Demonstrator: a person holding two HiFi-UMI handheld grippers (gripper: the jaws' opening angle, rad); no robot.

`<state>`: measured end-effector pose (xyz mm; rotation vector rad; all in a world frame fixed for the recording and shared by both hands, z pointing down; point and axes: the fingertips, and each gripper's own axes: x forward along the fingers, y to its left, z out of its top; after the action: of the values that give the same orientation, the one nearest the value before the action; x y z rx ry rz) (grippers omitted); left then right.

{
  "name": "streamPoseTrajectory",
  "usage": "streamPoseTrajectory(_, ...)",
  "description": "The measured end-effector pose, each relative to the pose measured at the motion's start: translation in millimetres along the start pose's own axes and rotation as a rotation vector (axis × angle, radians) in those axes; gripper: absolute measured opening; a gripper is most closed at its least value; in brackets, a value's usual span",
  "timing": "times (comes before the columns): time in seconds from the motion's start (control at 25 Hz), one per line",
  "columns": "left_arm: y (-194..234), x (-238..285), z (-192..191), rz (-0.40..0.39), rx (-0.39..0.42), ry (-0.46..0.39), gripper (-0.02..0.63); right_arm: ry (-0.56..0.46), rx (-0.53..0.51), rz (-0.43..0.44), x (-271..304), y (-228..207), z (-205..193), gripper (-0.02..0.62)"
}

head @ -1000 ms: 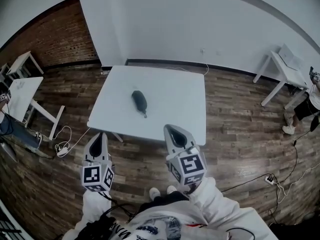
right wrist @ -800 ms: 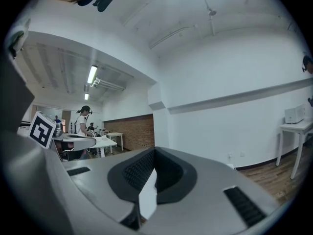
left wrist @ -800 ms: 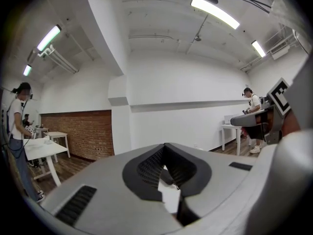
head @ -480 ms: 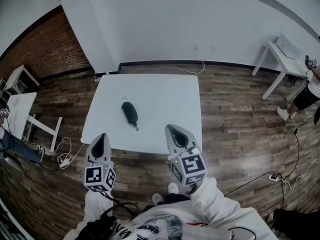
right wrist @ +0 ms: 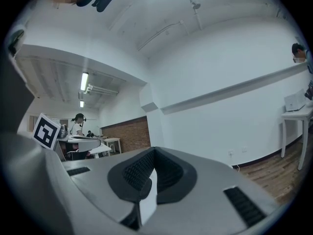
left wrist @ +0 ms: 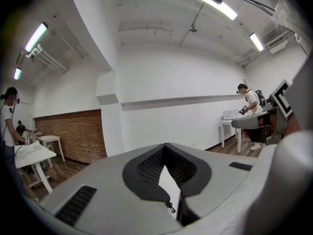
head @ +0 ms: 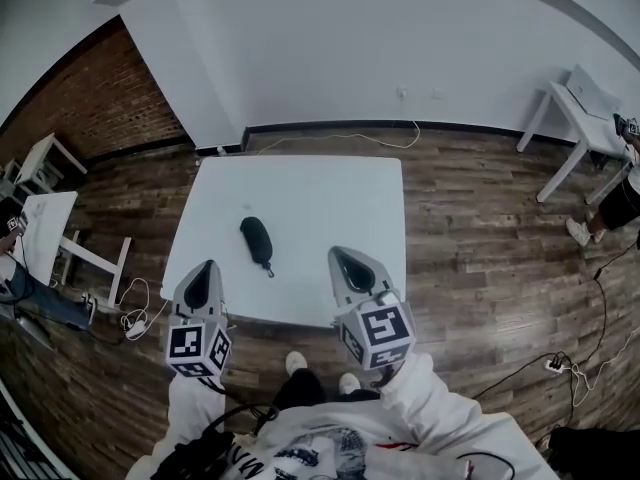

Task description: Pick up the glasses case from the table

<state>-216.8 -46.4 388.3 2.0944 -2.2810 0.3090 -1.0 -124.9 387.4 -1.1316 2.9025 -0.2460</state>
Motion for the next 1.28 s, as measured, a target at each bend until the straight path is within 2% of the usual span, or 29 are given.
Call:
streamPoseTrajectory(0.12,12.9,16.1,-0.7,-0.001,-0.037,0.01,0.026,-0.001,0.01,-0.006,15.6,-4.6,0.2,0.003)
streamPoseTrajectory(0.32,29.1,46.1,-0.4,-0.041,-0.006,0.01,0.026,0.0,0.015,-0.044,46.6,-9.5,-0.9,0.003)
streamPoseTrajectory(0.48,50.4,73.7,1.5,-0.089,-0.013,0.004,0.026,-0.005,0.008,-0.087,80.1,-6.5,4.0,0.003)
streamPoseTrajectory(0.68,81.6,102.3,-4.9,-0.156,-0.027,0.006,0.026,-0.002,-0.015,-0.162,114.3,3.5,7.6,0.003)
streamPoseTrajectory(0.88,100.6,122.8,-25.5,-0.215,-0.02,0.028,0.026,0.026,-0.022,-0.244,124.5,2.8,-2.9,0.003)
streamPoseTrajectory(1.08,108.6,135.6,-42.4,-0.238,-0.044,0.066,0.026,0.059,-0.016,-0.268,136.6,3.5,-14.9,0.003)
streamPoseTrajectory(1.28,95.9,150.2,-52.5,-0.298,0.014,0.097,0.026,0.064,0.0,-0.284,143.1,-9.6,-19.3,0.003)
